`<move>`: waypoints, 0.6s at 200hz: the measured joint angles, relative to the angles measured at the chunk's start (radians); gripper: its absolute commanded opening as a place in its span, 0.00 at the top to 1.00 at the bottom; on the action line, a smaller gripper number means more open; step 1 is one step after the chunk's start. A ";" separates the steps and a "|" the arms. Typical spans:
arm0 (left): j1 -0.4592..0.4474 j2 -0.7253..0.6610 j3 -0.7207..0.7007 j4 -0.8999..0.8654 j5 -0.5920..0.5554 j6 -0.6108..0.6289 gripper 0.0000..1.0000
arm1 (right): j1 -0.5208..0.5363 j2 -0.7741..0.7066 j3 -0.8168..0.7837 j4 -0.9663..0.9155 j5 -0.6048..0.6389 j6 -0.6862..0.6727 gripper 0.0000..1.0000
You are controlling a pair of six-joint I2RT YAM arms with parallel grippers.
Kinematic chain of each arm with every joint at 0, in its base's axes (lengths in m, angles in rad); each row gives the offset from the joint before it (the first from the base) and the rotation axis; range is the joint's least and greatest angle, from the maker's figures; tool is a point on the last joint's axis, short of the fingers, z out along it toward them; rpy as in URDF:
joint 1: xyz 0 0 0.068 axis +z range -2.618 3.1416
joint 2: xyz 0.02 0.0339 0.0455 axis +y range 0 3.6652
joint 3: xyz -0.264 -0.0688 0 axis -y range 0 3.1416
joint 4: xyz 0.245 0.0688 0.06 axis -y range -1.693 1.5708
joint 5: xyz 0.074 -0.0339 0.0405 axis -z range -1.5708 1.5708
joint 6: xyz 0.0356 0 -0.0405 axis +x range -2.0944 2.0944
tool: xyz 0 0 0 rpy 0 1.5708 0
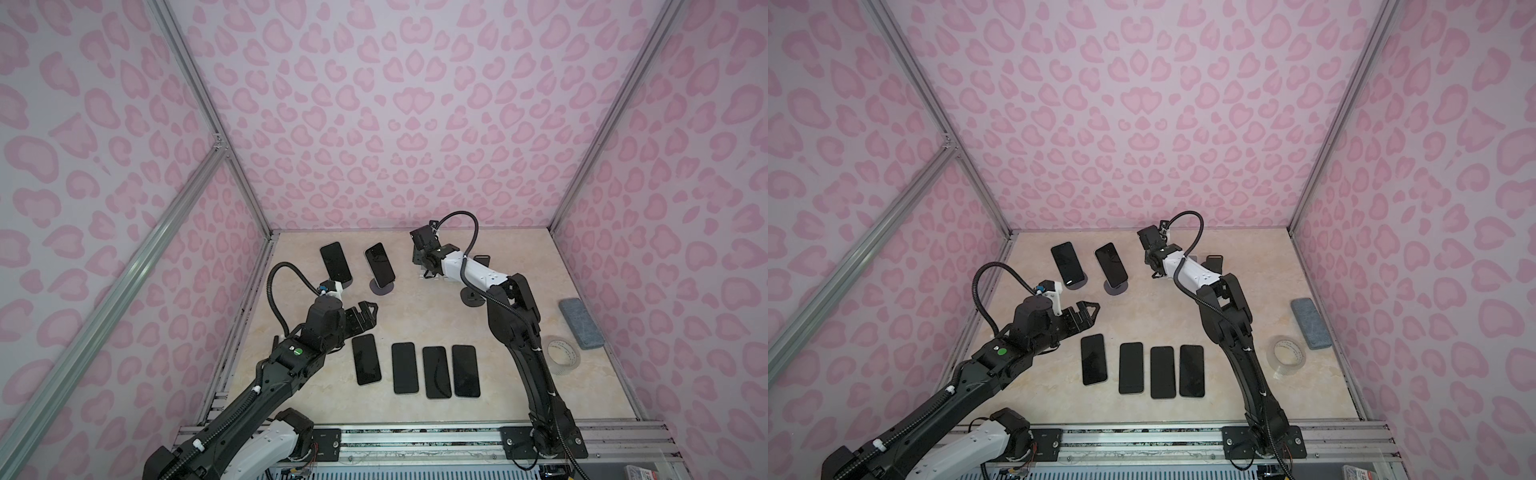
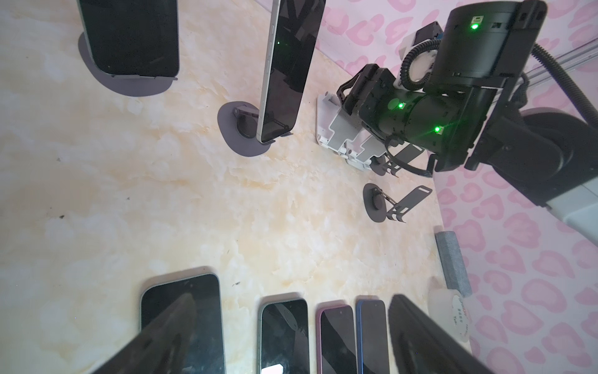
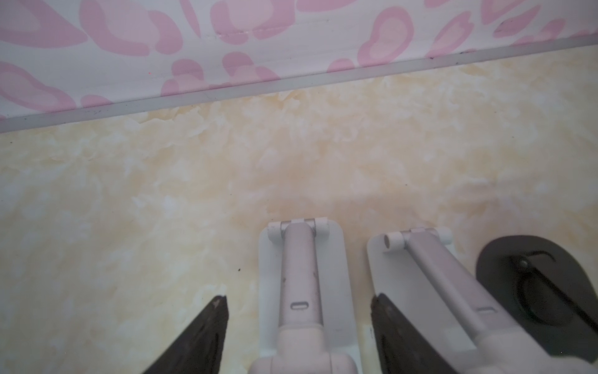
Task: Remove the phone from the phone stand
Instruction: Place the phone stand at the top-center of the table, then remove the phone from the phone stand.
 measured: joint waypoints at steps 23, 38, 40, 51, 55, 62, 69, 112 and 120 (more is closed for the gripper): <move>0.000 -0.034 -0.014 -0.005 -0.004 0.000 0.04 | 0.011 -0.017 0.023 -0.051 -0.006 -0.002 0.16; 0.000 -0.060 -0.022 -0.006 -0.008 0.000 0.04 | 0.018 -0.058 0.011 -0.053 -0.026 -0.021 0.13; 0.000 -0.064 -0.024 -0.006 -0.008 0.000 0.04 | 0.020 -0.065 0.009 -0.050 -0.028 -0.024 0.13; 0.000 -0.084 -0.034 -0.007 -0.011 -0.005 0.04 | 0.028 -0.096 -0.003 -0.045 -0.031 -0.039 0.13; 0.000 -0.091 -0.038 -0.007 -0.013 -0.010 0.04 | 0.032 -0.108 -0.009 -0.043 -0.032 -0.045 0.13; 0.000 -0.105 -0.047 -0.013 -0.019 -0.016 0.04 | 0.040 -0.129 -0.020 -0.044 -0.031 -0.056 0.12; 0.000 -0.119 -0.056 -0.022 -0.024 -0.023 0.04 | 0.048 -0.151 -0.032 -0.045 -0.029 -0.064 0.12; 0.000 -0.234 -0.112 -0.105 -0.080 -0.095 0.04 | 0.076 -0.293 -0.147 -0.019 -0.103 -0.185 0.12; 0.000 -0.262 -0.119 -0.117 -0.095 -0.104 0.04 | 0.081 -0.319 -0.174 -0.005 -0.133 -0.221 0.12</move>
